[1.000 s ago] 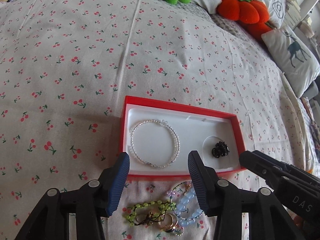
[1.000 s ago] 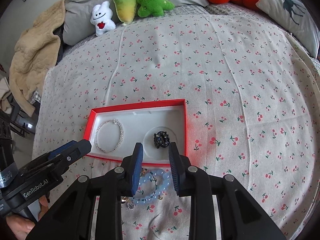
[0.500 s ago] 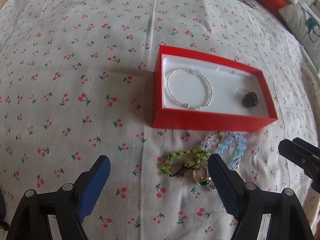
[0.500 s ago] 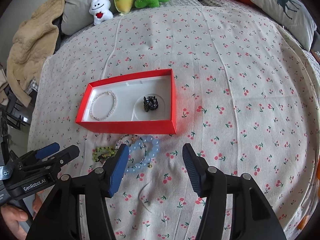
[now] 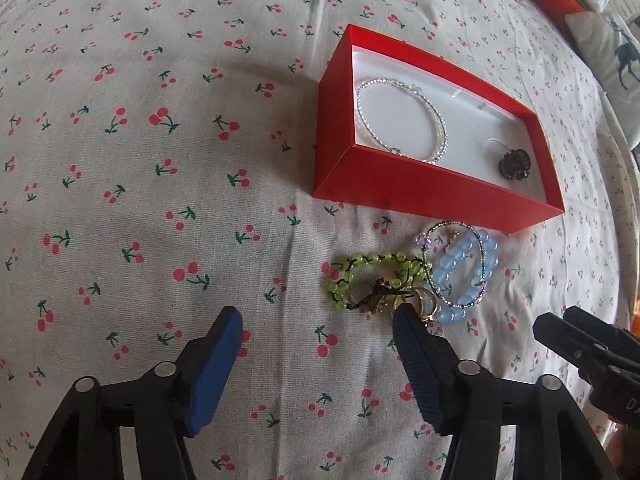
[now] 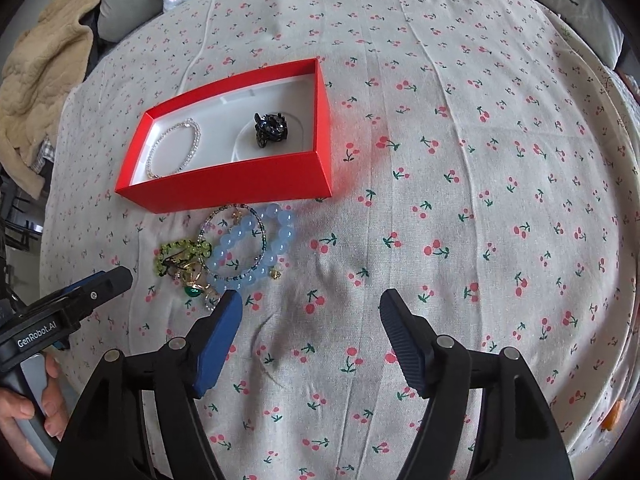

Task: Organize jewelry
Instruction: 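Move the left tool back to the green beaded bracelet, then close the left tool on the green beaded bracelet, then grasp the thin dark-beaded bracelet with the right tool while the left tool holds the green bracelet, then lower both bracelets into the red box and open both tools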

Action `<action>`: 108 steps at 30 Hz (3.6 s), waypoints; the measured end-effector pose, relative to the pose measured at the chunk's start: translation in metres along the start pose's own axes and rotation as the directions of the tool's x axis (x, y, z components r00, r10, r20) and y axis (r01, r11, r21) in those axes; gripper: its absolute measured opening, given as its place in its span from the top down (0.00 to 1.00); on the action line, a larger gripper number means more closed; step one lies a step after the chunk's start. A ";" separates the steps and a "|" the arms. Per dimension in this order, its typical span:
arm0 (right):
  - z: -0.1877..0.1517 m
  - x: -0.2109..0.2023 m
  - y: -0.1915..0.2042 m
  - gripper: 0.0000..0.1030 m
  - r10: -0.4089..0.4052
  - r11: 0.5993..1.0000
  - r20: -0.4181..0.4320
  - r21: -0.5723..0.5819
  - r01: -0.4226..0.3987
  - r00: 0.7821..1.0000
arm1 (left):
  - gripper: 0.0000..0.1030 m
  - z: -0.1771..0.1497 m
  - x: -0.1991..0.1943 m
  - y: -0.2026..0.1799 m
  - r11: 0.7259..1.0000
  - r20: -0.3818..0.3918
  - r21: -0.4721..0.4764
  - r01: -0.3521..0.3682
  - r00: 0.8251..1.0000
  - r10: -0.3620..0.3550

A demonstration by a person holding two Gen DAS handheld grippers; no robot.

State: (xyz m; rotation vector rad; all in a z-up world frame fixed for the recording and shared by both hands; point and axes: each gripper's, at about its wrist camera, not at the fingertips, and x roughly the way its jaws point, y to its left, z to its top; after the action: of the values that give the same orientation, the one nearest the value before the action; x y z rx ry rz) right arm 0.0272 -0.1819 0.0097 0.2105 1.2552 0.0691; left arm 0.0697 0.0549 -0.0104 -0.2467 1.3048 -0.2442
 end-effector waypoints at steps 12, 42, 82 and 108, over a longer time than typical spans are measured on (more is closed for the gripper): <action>0.005 0.006 -0.001 0.28 0.000 1.000 -0.006 0.019 0.000 1.000 | 0.81 0.016 0.032 -0.015 1.000 -0.014 0.019 0.007 1.000 -0.007; 0.014 0.013 -0.004 0.28 0.040 0.995 -0.011 0.089 -0.039 0.999 | 0.99 0.007 -0.051 -0.036 0.991 0.192 0.127 0.048 0.979 -0.072; 0.041 0.072 0.069 0.28 0.010 0.996 -0.053 -0.083 -0.014 0.999 | 0.99 -0.002 -0.037 0.004 0.995 0.116 0.098 -0.011 0.993 -0.001; 0.028 0.009 0.065 0.44 0.053 0.991 0.076 -0.126 -0.043 0.996 | 0.99 0.007 -0.069 -0.010 0.992 0.229 0.097 0.080 0.968 -0.100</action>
State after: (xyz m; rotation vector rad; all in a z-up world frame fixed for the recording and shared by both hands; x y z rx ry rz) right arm 0.0611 -0.1201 0.0226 0.1346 1.1625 0.1784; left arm 0.0591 0.0669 0.0574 -0.2529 1.0484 -0.3384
